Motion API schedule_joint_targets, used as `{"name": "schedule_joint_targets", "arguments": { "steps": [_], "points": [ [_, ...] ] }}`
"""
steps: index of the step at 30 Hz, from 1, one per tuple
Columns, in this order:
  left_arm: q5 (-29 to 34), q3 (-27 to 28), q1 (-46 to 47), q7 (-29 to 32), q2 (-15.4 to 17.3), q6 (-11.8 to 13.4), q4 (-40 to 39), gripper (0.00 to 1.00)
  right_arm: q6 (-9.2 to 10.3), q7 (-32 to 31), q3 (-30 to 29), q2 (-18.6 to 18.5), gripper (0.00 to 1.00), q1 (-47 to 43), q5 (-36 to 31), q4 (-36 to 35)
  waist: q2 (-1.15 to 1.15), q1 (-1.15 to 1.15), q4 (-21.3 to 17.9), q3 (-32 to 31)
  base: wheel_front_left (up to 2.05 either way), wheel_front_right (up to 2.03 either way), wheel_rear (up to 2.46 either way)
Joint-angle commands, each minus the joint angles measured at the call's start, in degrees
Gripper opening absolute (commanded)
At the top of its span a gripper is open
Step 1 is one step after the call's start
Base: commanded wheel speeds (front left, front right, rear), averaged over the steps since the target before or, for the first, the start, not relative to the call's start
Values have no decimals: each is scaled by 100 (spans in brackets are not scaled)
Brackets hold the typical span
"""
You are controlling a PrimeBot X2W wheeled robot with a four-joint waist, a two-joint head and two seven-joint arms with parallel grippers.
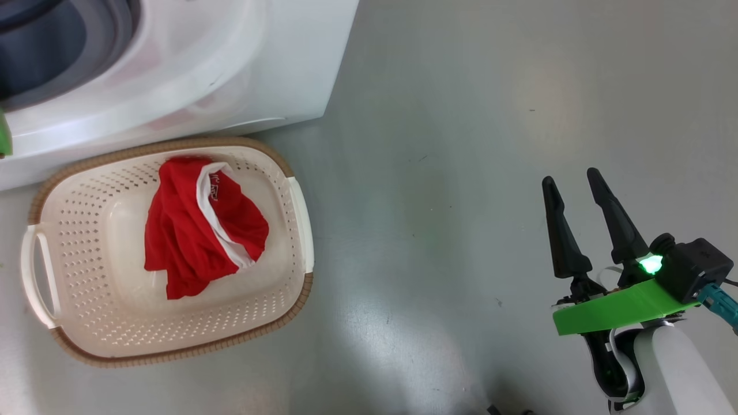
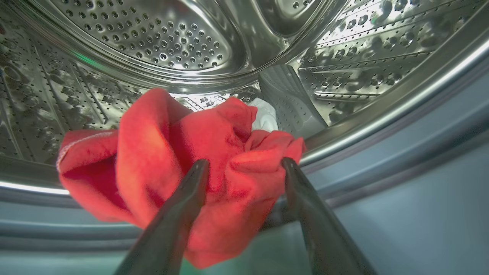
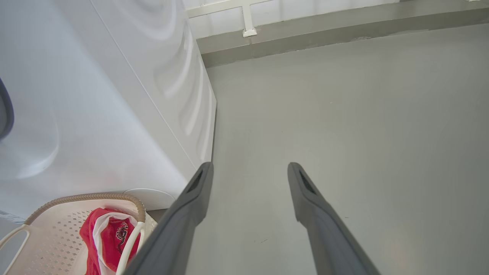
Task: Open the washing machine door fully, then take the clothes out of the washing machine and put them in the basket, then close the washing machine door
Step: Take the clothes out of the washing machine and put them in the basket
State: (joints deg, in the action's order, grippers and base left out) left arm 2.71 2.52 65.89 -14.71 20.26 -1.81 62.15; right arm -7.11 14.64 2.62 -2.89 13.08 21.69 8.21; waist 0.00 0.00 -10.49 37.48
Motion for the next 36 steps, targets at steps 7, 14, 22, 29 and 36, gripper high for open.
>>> {"name": "schedule_joint_targets", "arguments": {
  "steps": [7, 14, 22, 29, 36],
  "points": [
    [48, -71, 108, -29, 379, 152, 46, 0, -37, 36, 161, 1, 100, -12, 57, -182, 0, 0, 23, -32, 0, 0, 0],
    [-174, -4, 71, -29, 327, 119, -130, 0, -37, 36, 149, 1, 100, -11, 69, -166, 0, 0, 51, -90, 0, 0, 0],
    [-812, 509, -521, -29, -6, -13, -1180, 0, -37, 36, 96, 1, 100, -65, 68, -122, 0, 0, 184, -402, 0, 0, 0],
    [-1181, 1062, -1386, -29, -603, -374, -2550, 0, -37, 36, 11, 1, 100, -194, 21, -52, 0, 0, 394, -791, 0, 0, 0],
    [-1025, 1357, -2182, -29, -1006, -512, -3569, 0, -37, 36, -42, 2, 100, -360, 6, -22, 0, 0, 512, -1114, 0, 0, 0]
  ]
}}
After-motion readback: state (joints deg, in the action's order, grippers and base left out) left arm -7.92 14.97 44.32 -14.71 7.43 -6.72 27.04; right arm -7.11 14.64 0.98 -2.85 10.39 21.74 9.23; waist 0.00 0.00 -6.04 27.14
